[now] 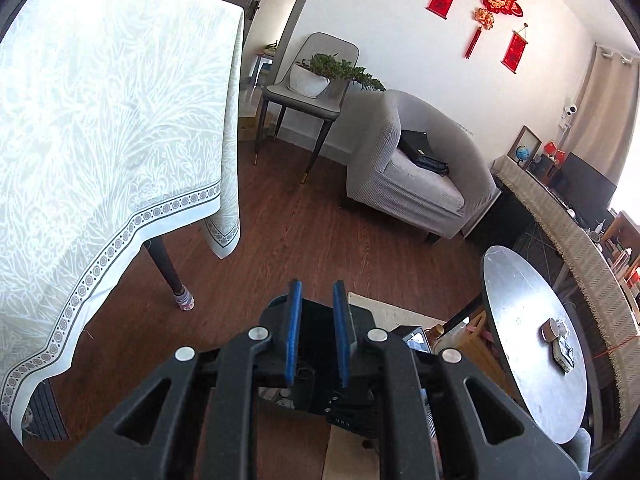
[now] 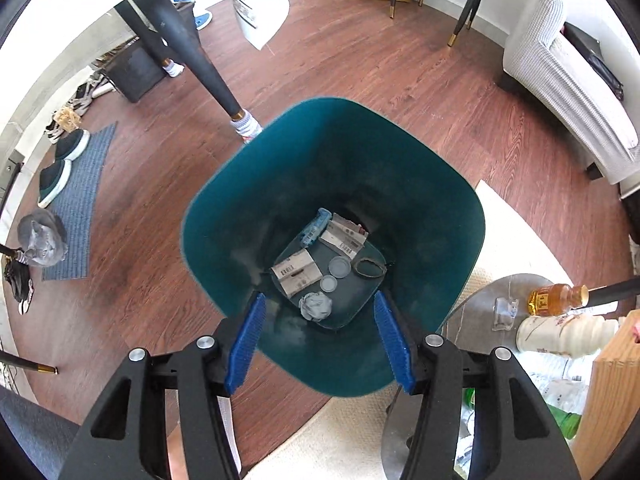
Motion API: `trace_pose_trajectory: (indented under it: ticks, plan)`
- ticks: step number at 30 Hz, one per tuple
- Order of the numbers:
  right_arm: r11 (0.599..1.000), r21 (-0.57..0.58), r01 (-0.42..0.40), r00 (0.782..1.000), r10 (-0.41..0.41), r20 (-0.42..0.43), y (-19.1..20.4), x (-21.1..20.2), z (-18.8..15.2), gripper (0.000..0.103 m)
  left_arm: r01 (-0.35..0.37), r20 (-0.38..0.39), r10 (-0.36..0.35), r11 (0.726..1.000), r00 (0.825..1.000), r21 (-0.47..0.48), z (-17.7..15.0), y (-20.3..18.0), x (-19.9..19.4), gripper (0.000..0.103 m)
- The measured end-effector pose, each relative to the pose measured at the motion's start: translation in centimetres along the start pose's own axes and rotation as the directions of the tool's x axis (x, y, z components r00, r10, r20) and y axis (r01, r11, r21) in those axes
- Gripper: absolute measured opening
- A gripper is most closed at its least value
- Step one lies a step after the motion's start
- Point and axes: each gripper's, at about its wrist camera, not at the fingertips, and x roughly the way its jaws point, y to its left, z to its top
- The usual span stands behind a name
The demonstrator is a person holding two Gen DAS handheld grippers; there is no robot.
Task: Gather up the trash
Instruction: 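Move both open tools back over the table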
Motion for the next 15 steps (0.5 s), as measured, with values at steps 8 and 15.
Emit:
trace_pose_trajectory:
  ticks: [8, 15]
  plan:
    - [0.997, -0.067, -0.031, 0.994, 0.038, 0.106, 1.4, -6.4, -1.0, 0.049, -0.028, 0.065, 0.026, 0.999, 0.998, 0.031, 1.1, -1.6, -2.0, 0.016]
    - [0.994, -0.101, -0.029, 0.969, 0.053, 0.240, 0.4, -13.8, -2.5, 0.041, -0.013, 0.113, 0.007, 0.999, 0.994, 0.046, 1.6, -4.5, -3.1, 0.021]
